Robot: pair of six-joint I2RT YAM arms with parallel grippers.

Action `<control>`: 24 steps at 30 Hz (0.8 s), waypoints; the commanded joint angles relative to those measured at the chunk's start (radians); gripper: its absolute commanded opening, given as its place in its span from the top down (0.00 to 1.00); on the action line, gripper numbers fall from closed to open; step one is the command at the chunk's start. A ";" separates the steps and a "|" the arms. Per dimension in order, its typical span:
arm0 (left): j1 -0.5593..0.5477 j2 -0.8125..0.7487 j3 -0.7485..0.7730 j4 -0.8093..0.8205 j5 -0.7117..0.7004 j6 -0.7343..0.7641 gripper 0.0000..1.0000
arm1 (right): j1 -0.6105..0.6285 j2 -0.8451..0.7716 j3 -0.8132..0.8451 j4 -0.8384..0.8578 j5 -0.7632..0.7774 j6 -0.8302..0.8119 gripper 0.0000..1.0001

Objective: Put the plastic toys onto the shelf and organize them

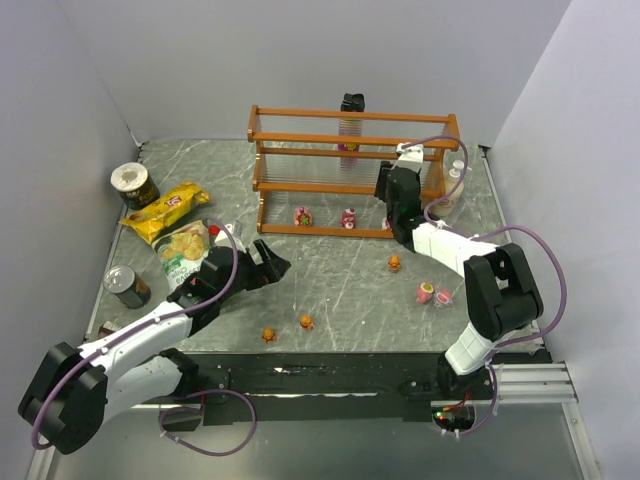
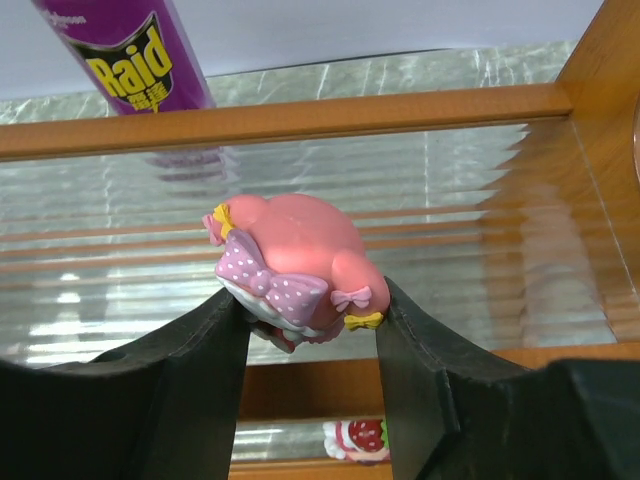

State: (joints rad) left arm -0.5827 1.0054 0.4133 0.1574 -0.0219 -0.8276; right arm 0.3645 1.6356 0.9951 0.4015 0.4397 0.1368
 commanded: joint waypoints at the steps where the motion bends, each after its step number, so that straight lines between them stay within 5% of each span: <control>1: 0.006 0.007 0.012 0.044 0.014 0.016 0.04 | -0.018 0.020 -0.001 0.029 -0.012 -0.019 0.65; 13: 0.009 0.004 0.010 0.044 0.014 0.015 0.04 | -0.018 0.000 -0.025 0.042 -0.035 -0.014 0.63; 24: 0.009 -0.007 0.007 0.041 0.014 0.015 0.04 | -0.012 -0.033 -0.046 0.019 -0.044 -0.008 0.44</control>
State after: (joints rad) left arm -0.5789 1.0122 0.4133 0.1600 -0.0219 -0.8276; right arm 0.3527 1.6341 0.9642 0.4622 0.3985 0.1299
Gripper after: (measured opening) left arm 0.966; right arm 0.552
